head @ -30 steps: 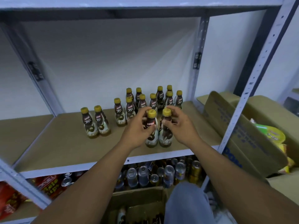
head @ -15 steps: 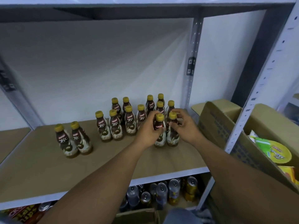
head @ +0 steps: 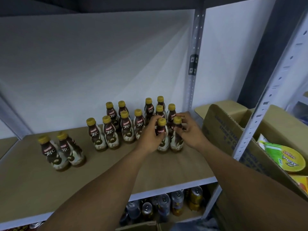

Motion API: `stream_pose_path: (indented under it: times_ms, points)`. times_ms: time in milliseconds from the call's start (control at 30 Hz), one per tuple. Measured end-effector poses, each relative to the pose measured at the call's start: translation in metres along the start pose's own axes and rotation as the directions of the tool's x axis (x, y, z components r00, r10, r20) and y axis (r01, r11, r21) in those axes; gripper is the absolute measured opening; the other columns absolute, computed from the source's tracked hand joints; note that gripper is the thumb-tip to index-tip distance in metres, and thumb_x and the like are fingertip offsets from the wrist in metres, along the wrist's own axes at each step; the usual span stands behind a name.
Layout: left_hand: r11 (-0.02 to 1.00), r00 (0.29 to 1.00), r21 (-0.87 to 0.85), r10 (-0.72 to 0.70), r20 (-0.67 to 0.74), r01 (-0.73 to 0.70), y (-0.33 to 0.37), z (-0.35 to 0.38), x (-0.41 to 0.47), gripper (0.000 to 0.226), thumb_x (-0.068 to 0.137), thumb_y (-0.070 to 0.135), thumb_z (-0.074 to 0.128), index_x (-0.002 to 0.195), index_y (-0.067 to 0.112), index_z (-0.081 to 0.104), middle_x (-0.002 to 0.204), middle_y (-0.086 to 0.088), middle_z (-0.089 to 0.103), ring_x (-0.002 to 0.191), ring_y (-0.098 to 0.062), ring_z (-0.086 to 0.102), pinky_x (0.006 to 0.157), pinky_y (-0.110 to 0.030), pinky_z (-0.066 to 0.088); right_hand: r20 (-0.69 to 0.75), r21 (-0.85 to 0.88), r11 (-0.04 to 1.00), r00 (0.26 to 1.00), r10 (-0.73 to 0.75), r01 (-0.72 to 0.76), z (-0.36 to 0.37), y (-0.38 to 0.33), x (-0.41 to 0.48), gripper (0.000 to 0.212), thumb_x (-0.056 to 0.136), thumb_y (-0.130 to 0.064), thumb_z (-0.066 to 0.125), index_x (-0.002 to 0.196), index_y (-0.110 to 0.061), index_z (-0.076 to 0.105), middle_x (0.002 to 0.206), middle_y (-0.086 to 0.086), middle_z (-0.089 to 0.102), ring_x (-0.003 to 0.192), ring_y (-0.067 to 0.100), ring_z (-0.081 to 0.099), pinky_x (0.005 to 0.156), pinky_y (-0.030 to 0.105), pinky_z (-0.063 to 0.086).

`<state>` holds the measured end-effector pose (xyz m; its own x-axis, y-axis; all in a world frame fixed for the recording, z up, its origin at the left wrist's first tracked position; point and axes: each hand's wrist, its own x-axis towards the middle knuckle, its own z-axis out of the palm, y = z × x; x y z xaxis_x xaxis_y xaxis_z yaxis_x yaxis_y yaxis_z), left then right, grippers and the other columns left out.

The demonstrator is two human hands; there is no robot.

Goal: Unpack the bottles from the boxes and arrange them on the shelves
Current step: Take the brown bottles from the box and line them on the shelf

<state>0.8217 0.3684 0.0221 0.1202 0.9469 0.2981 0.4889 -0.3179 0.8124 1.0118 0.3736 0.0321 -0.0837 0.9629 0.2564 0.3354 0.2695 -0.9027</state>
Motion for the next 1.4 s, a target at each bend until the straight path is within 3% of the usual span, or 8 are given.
stream_pose_path:
  times_ms: [200, 300, 600, 800, 933, 1067, 1233, 1400]
  points:
    - [1.0, 1.0, 0.007, 0.012, 0.017, -0.012, -0.001, 0.0, 0.001, 0.063, 0.09, 0.016, 0.074, 0.134, 0.044, 0.038, 0.128, 0.01, 0.058, 0.12, -0.015, 0.06, 0.102, -0.047, 0.052, 0.054, -0.131, 0.989, 0.996, -0.066, 0.073, -0.003, 0.008, 0.003, 0.046, 0.092, -0.007, 0.068, 0.13, -0.027, 0.054, 0.117, -0.018, 0.06, 0.12, 0.011, 0.06, 0.105, 0.036, 0.05]
    - [1.0, 0.999, 0.026, 0.016, 0.029, -0.017, 0.0, 0.001, 0.001, 0.062, 0.091, 0.017, 0.073, 0.138, 0.04, 0.038, 0.129, 0.009, 0.058, 0.121, -0.015, 0.06, 0.102, -0.048, 0.052, 0.073, -0.223, 0.971, 0.995, -0.064, 0.079, -0.01, 0.012, 0.003, 0.048, 0.087, -0.036, 0.066, 0.13, -0.048, 0.049, 0.125, -0.018, 0.059, 0.123, 0.008, 0.06, 0.103, 0.046, 0.052]
    - [0.994, 0.998, 0.094, 0.053, 0.028, -0.056, -0.003, 0.003, -0.002, 0.065, 0.094, 0.02, 0.07, 0.145, 0.033, 0.033, 0.131, 0.002, 0.062, 0.117, -0.019, 0.062, 0.097, -0.046, 0.054, 0.118, -0.288, 0.951, 0.99, -0.08, 0.111, -0.013, 0.026, 0.005, 0.057, 0.081, -0.063, 0.055, 0.136, -0.058, 0.04, 0.126, -0.011, 0.053, 0.117, 0.021, 0.061, 0.095, 0.052, 0.055]
    - [0.989, 0.997, 0.122, 0.076, 0.027, -0.079, -0.005, 0.003, -0.003, 0.065, 0.095, 0.021, 0.069, 0.146, 0.033, 0.03, 0.131, 0.0, 0.062, 0.116, -0.021, 0.063, 0.095, -0.046, 0.054, 0.174, -0.353, 0.929, 0.984, -0.049, 0.109, -0.012, 0.024, 0.008, 0.061, 0.083, -0.063, 0.046, 0.142, -0.054, 0.034, 0.12, -0.011, 0.055, 0.111, 0.021, 0.061, 0.094, 0.052, 0.054]
    - [0.988, 0.997, 0.13, 0.078, 0.026, -0.081, -0.005, 0.002, -0.003, 0.066, 0.095, 0.021, 0.068, 0.148, 0.031, 0.03, 0.133, -0.001, 0.061, 0.117, -0.02, 0.062, 0.096, -0.045, 0.054, 0.203, -0.363, 0.928, 0.979, -0.013, 0.088, -0.02, -0.006, 0.005, 0.064, 0.093, -0.053, 0.06, 0.151, -0.039, 0.035, 0.131, -0.015, 0.048, 0.125, 0.013, 0.052, 0.107, 0.039, 0.046]
    - [0.989, 0.997, 0.131, 0.069, 0.029, -0.072, -0.005, 0.002, -0.002, 0.067, 0.095, 0.022, 0.068, 0.146, 0.036, 0.028, 0.133, -0.001, 0.061, 0.117, -0.021, 0.063, 0.095, -0.047, 0.054, 0.147, -0.482, 0.873, 0.989, 0.006, 0.066, -0.037, -0.028, 0.02, 0.056, 0.089, -0.06, 0.064, 0.139, -0.039, 0.049, 0.123, -0.01, 0.055, 0.106, 0.013, 0.059, 0.094, 0.036, 0.051]
    - [0.99, 0.996, 0.115, 0.083, 0.025, -0.086, -0.007, 0.001, -0.004, 0.066, 0.094, 0.02, 0.068, 0.143, 0.039, 0.028, 0.131, 0.001, 0.062, 0.118, -0.02, 0.062, 0.096, -0.048, 0.054, 0.283, -0.665, 0.739, 0.952, 0.117, 0.107, -0.034, -0.047, 0.04, 0.044, 0.08, -0.057, 0.076, 0.114, -0.033, 0.062, 0.1, 0.0, 0.067, 0.094, 0.02, 0.063, 0.086, 0.041, 0.055]
    - [0.99, 0.996, 0.118, 0.077, 0.032, -0.081, -0.006, 0.001, -0.004, 0.066, 0.094, 0.021, 0.068, 0.143, 0.04, 0.027, 0.13, 0.0, 0.062, 0.117, -0.021, 0.063, 0.096, -0.048, 0.054, 0.299, -0.74, 0.656, 0.946, 0.126, 0.146, -0.031, -0.048, 0.048, 0.043, 0.083, -0.043, 0.078, 0.119, -0.028, 0.06, 0.108, 0.008, 0.065, 0.093, 0.025, 0.06, 0.081, 0.039, 0.054]
